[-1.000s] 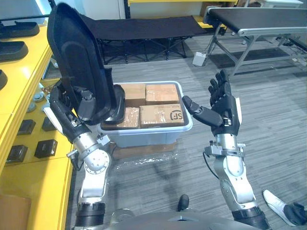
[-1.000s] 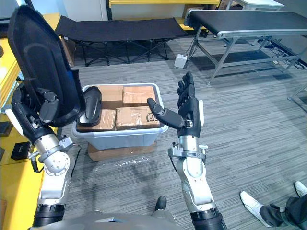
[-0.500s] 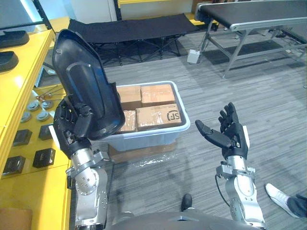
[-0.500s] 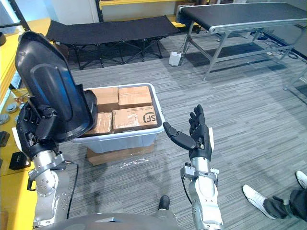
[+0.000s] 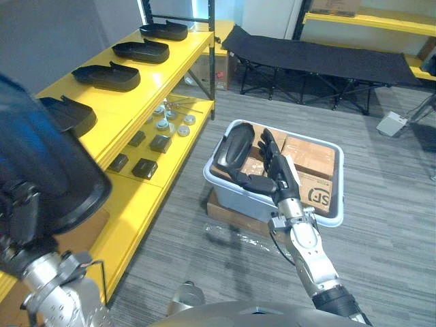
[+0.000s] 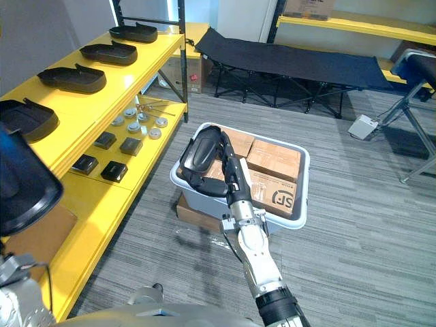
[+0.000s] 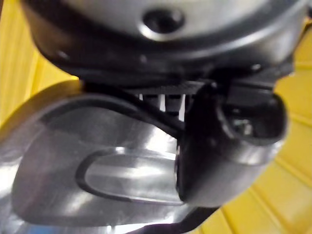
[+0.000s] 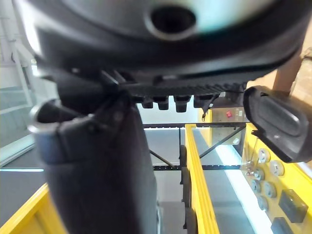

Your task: Walk over and take three plastic housings, then place them on the shelf

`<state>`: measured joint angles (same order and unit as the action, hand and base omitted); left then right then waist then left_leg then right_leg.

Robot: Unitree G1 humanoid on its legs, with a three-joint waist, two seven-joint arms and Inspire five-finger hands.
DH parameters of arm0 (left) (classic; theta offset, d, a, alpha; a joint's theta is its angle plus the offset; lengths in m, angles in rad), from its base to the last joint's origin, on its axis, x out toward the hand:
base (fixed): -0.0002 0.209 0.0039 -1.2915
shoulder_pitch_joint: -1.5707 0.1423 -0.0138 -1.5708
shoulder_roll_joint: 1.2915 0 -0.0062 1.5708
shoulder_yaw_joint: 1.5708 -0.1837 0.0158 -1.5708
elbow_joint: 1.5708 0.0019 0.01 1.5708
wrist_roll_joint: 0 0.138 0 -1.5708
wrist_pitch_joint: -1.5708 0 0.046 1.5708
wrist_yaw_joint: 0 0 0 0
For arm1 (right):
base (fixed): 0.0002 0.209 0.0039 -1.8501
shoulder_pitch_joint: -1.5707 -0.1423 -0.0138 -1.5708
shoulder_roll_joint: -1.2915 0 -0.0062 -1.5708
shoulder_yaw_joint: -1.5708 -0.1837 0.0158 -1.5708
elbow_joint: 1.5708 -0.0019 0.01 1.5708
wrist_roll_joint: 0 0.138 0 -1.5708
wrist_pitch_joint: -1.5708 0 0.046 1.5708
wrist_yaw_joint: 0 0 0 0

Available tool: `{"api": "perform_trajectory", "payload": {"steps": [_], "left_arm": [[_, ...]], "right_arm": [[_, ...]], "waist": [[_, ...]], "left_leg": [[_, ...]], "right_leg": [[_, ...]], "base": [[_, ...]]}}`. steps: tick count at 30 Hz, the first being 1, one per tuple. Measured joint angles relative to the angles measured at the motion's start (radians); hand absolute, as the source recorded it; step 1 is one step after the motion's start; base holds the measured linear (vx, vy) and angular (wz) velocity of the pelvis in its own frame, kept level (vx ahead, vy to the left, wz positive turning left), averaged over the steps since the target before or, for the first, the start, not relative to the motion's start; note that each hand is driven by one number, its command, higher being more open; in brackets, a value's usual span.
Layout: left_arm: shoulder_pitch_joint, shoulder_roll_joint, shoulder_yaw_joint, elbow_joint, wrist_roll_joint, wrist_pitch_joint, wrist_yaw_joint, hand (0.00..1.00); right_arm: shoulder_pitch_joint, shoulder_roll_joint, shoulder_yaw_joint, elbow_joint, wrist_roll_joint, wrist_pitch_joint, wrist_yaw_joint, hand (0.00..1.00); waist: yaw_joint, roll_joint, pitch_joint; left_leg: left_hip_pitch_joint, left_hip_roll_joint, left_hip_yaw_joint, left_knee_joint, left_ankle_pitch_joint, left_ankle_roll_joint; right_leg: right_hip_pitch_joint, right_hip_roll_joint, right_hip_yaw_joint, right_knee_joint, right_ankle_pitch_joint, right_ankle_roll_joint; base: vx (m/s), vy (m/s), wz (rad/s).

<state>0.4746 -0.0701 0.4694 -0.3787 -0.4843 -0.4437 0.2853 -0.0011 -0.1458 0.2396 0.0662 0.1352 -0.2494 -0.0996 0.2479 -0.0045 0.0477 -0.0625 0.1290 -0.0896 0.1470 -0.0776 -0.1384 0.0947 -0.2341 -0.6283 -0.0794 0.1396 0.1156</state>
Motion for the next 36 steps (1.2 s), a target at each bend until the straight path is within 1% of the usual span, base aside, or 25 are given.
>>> {"api": "perform_trajectory", "payload": {"steps": [2, 5, 6, 7, 8, 9, 12, 13, 14, 15, 16, 17, 18, 19, 20, 21, 22, 24, 25, 26, 28, 31, 32, 34, 36], "left_arm": [[0.021, -0.015, 0.006, 0.000, -0.026, -0.002, -0.023, 0.00], [0.022, -0.017, -0.005, 0.000, -0.026, -0.002, -0.069, 0.00], [0.018, -0.016, -0.015, 0.000, -0.024, -0.002, -0.092, 0.00], [0.004, -0.016, -0.030, 0.002, -0.025, -0.002, -0.116, 0.00], [-0.013, -0.013, -0.048, 0.007, -0.024, 0.002, -0.141, 0.00], [-0.022, -0.011, -0.059, 0.009, -0.023, 0.007, -0.153, 0.00], [-0.036, -0.009, -0.096, 0.036, -0.015, 0.037, -0.189, 0.00], [-0.034, -0.009, -0.102, 0.043, -0.015, 0.046, -0.191, 0.00], [-0.034, -0.009, -0.102, 0.047, -0.014, 0.056, -0.191, 0.00], [-0.034, -0.009, -0.103, 0.048, -0.014, 0.058, -0.192, 0.00], [-0.035, -0.008, -0.103, 0.051, -0.015, 0.058, -0.200, 0.00], [-0.039, -0.004, -0.105, 0.054, -0.016, 0.059, -0.214, 0.00], [-0.047, 0.010, -0.114, 0.055, -0.016, 0.068, -0.232, 0.00], [-0.062, 0.031, -0.130, 0.057, -0.015, 0.084, -0.247, 0.00], [-0.082, 0.057, -0.157, 0.066, -0.015, 0.099, -0.267, 0.00], [-0.091, 0.080, -0.186, 0.068, -0.016, 0.103, -0.282, 0.00], [-0.094, 0.088, -0.199, 0.068, -0.016, 0.103, -0.289, 0.00], [-0.095, 0.098, -0.232, 0.068, -0.016, 0.102, -0.298, 0.00], [-0.092, 0.098, -0.236, 0.068, -0.016, 0.102, -0.296, 0.00], [-0.089, 0.098, -0.240, 0.068, -0.017, 0.102, -0.294, 0.00], [-0.089, 0.098, -0.246, 0.068, -0.017, 0.101, -0.294, 0.00], [-0.085, 0.097, -0.248, 0.068, -0.020, 0.101, -0.293, 0.00], [-0.081, 0.097, -0.247, 0.068, -0.020, 0.101, -0.287, 0.00], [-0.074, 0.097, -0.246, 0.068, -0.020, 0.101, -0.272, 0.00], [-0.072, 0.094, -0.236, 0.066, -0.020, 0.101, -0.266, 0.00]], "right_arm": [[-0.014, -0.007, 0.002, 0.000, 0.000, 0.000, 0.001, 1.00], [-0.015, -0.017, 0.002, 0.000, 0.000, 0.000, 0.001, 1.00], [-0.015, -0.019, 0.001, 0.000, 0.000, 0.003, 0.001, 1.00], [-0.014, -0.020, -0.001, 0.000, 0.000, 0.005, -0.003, 1.00], [-0.013, -0.021, -0.003, 0.000, 0.000, 0.011, -0.011, 1.00], [-0.013, -0.023, -0.006, 0.000, 0.000, 0.015, -0.016, 1.00], [-0.013, -0.039, -0.014, 0.005, -0.006, 0.020, -0.015, 1.00], [-0.013, -0.043, -0.014, 0.005, -0.004, 0.020, -0.012, 1.00], [-0.012, -0.044, -0.015, 0.006, 0.000, 0.020, -0.005, 1.00], [-0.009, -0.044, -0.016, 0.006, 0.000, 0.020, -0.001, 1.00], [-0.002, -0.044, -0.018, 0.006, 0.000, 0.020, 0.006, 1.00], [0.007, -0.043, -0.022, 0.006, 0.000, 0.019, 0.005, 1.00], [0.022, -0.041, -0.032, 0.006, 0.000, 0.019, 0.004, 1.00], [0.039, -0.039, -0.043, 0.007, 0.000, 0.019, 0.000, 1.00], [0.053, -0.039, -0.052, 0.012, 0.001, 0.019, -0.001, 1.00], [0.054, -0.038, -0.050, 0.025, 0.000, 0.019, 0.001, 1.00], [0.053, -0.038, -0.047, 0.030, -0.002, 0.019, 0.002, 1.00], [0.029, -0.039, -0.017, 0.044, -0.014, 0.019, 0.007, 1.00], [0.019, -0.040, -0.007, 0.044, -0.015, 0.018, 0.009, 1.00], [0.003, -0.040, 0.008, 0.044, -0.037, 0.014, 0.013, 1.00], [-0.004, -0.041, 0.016, 0.044, -0.052, 0.003, 0.026, 1.00], [-0.003, -0.044, 0.025, 0.041, -0.050, -0.012, 0.032, 1.00], [-0.003, -0.048, 0.025, 0.037, -0.048, -0.020, 0.040, 1.00], [-0.003, -0.047, 0.026, 0.025, -0.037, -0.025, 0.048, 1.00], [-0.003, -0.038, 0.027, 0.009, -0.031, -0.035, 0.050, 1.00]], "waist": [[0.002, 0.001, 0.001], [-0.002, 0.001, 0.009], [-0.005, 0.005, 0.020], [-0.006, 0.002, 0.026], [-0.012, 0.002, 0.029], [-0.011, -0.002, 0.028], [-0.008, 0.019, 0.046], [-0.009, 0.027, 0.052], [-0.012, 0.032, 0.061], [-0.017, 0.033, 0.062], [-0.033, 0.031, 0.062], [-0.044, 0.029, 0.061], [-0.061, 0.024, 0.060], [-0.074, 0.019, 0.060], [-0.085, 0.016, 0.060], [-0.085, 0.015, 0.060], [-0.085, 0.014, 0.061], [-0.059, 0.011, 0.067], [-0.057, 0.013, 0.068], [-0.058, 0.016, 0.072], [-0.059, 0.020, 0.078], [-0.062, 0.011, 0.086], [-0.062, 0.006, 0.089], [-0.061, 0.003, 0.090], [-0.058, 0.002, 0.091]], "left_leg": [[0.001, 0.000, -0.002, 0.011, 0.002, 0.001], [-0.002, -0.003, -0.023, 0.022, 0.000, 0.005], [-0.004, -0.005, -0.029, 0.022, -0.001, 0.022], [-0.010, -0.007, -0.037, 0.022, 0.003, 0.032], [-0.027, -0.016, -0.052, 0.022, 0.013, 0.052], [-0.033, -0.019, -0.053, 0.023, 0.017, 0.058], [-0.033, -0.036, -0.066, 0.023, 0.022, 0.066], [-0.036, -0.044, -0.065, 0.023, 0.022, 0.066], [-0.037, -0.053, -0.063, 0.023, 0.022, 0.067], [-0.039, -0.056, -0.058, 0.024, 0.023, 0.067], [-0.047, -0.068, -0.063, 0.030, 0.023, 0.068], [-0.056, -0.082, -0.080, 0.037, 0.024, 0.068], [-0.073, -0.104, -0.117, 0.046, 0.027, 0.064], [-0.080, -0.127, -0.155, 0.048, 0.041, 0.049], [-0.088, -0.151, -0.194, 0.053, 0.054, 0.044], [-0.102, -0.161, -0.197, 0.061, 0.064, 0.043], [-0.105, -0.161, -0.191, 0.062, 0.068, 0.043], [-0.106, -0.154, -0.170, 0.061, 0.070, 0.044], [-0.107, -0.150, -0.165, 0.061, 0.071, 0.043], [-0.109, -0.143, -0.160, 0.059, 0.072, 0.041], [-0.110, -0.127, -0.157, 0.056, 0.074, 0.038], [-0.106, -0.106, -0.145, 0.054, 0.073, 0.038], [-0.106, -0.102, -0.139, 0.055, 0.069, 0.045], [-0.108, -0.103, -0.131, 0.065, 0.057, 0.043], [-0.128, -0.112, -0.127, 0.107, 0.035, 0.049]], "right_leg": [[0.008, 0.001, 0.000, 0.000, -0.003, 0.002], [0.032, 0.003, -0.021, 0.000, -0.016, 0.000], [0.039, 0.003, -0.033, 0.000, -0.020, 0.003], [0.047, 0.002, -0.051, 0.000, -0.024, 0.009], [0.048, 0.000, -0.064, 0.000, -0.027, 0.013], [0.048, -0.001, -0.069, 0.000, -0.027, 0.013], [0.066, -0.014, -0.082, 0.000, -0.027, 0.017], [0.065, -0.024, -0.082, 0.006, -0.029, 0.023], [0.063, -0.042, -0.082, 0.032, -0.041, 0.039], [0.062, -0.051, -0.082, 0.048, -0.050, 0.048], [0.056, -0.070, -0.073, 0.094, -0.082, 0.067], [0.040, -0.081, -0.038, 0.138, -0.117, 0.073], [0.013, -0.082, 0.046, 0.201, -0.177, 0.069], [-0.002, -0.078, 0.114, 0.246, -0.223, 0.054], [-0.008, -0.082, 0.161, 0.284, -0.254, 0.034], [-0.008, -0.086, 0.183, 0.306, -0.259, 0.026], [-0.006, -0.086, 0.183, 0.309, -0.260, 0.026], [-0.007, -0.080, 0.189, 0.299, -0.273, 0.031], [-0.006, -0.076, 0.192, 0.292, -0.274, 0.030], [-0.004, -0.068, 0.195, 0.278, -0.279, 0.034], [-0.003, -0.052, 0.196, 0.269, -0.280, 0.032], [-0.005, -0.037, 0.199, 0.269, -0.287, 0.027], [-0.007, -0.035, 0.205, 0.269, -0.287, 0.027], [-0.006, -0.037, 0.211, 0.269, -0.288, 0.029], [-0.004, -0.043, 0.209, 0.269, -0.290, 0.032]], "base": [[0.00, 0.019, 0.05], [-0.04, 0.000, 0.20], [-0.07, -0.013, 0.32], [-0.06, -0.010, 0.52], [-0.04, -0.006, 0.51], [-0.03, 0.008, 0.51], [-0.02, 0.039, 0.28], [0.01, 0.084, 0.20], [0.01, 0.073, 0.24], [0.06, 0.107, 0.44], [0.06, 0.076, 0.53], [0.09, 0.109, 0.84], [0.07, 0.052, 1.04], [0.11, 0.023, 1.33], [0.12, 0.002, 1.31], [0.10, 0.008, 1.01], [0.06, 0.018, 0.59], [0.01, -0.026, 0.04], [-0.03, -0.065, -0.20], [-0.06, -0.067, -0.14], [-0.10, -0.075, -0.07], [-0.10, -0.050, -0.07], [-0.08, -0.032, -0.10], [-0.05, 0.003, -0.07], [-0.02, 0.046, 0.02]]}}
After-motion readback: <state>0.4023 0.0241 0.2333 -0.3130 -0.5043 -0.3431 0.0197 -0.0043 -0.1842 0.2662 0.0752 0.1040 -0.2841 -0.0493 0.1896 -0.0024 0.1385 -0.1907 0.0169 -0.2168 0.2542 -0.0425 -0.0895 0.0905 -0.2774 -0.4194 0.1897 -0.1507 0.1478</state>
